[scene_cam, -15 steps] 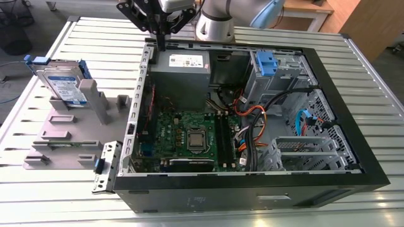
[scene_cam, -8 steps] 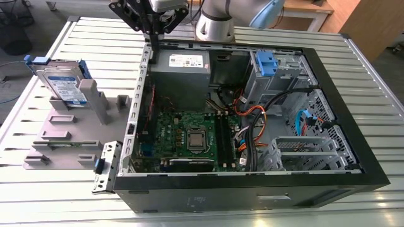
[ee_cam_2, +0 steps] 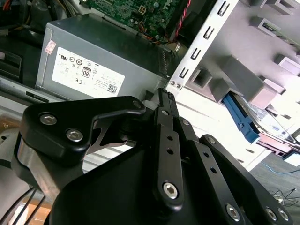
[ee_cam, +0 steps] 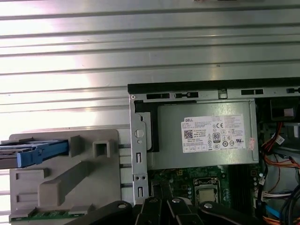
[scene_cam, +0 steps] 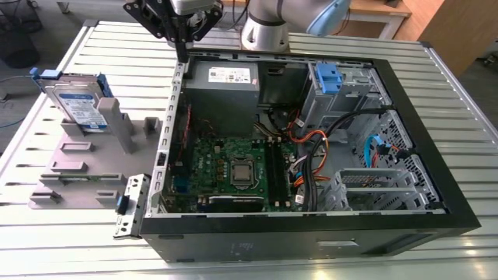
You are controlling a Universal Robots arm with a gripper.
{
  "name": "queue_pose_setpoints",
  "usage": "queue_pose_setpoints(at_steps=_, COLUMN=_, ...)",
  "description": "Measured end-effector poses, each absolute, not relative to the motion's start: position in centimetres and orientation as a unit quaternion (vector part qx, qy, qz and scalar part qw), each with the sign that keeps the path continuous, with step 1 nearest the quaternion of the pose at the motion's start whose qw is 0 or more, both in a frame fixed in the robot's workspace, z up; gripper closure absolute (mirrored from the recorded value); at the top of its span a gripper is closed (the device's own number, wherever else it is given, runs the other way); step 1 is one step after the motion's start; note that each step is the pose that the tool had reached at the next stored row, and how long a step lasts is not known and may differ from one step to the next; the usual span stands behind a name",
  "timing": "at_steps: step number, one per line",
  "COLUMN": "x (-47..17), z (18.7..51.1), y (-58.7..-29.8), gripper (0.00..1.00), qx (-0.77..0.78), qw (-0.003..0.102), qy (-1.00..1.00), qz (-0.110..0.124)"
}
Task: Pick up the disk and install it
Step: 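Reach for the disk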
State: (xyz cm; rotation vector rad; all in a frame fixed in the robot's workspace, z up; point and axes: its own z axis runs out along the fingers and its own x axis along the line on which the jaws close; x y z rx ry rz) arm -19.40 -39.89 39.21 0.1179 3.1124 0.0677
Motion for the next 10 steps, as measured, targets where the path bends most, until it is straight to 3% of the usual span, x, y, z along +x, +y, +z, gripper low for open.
queue_pose_setpoints(at_steps=10, x=-20.7, z=39.2, y=-39.9, gripper=0.89, qx=0.038, qw=0.013, qy=0.999, qz=0.022)
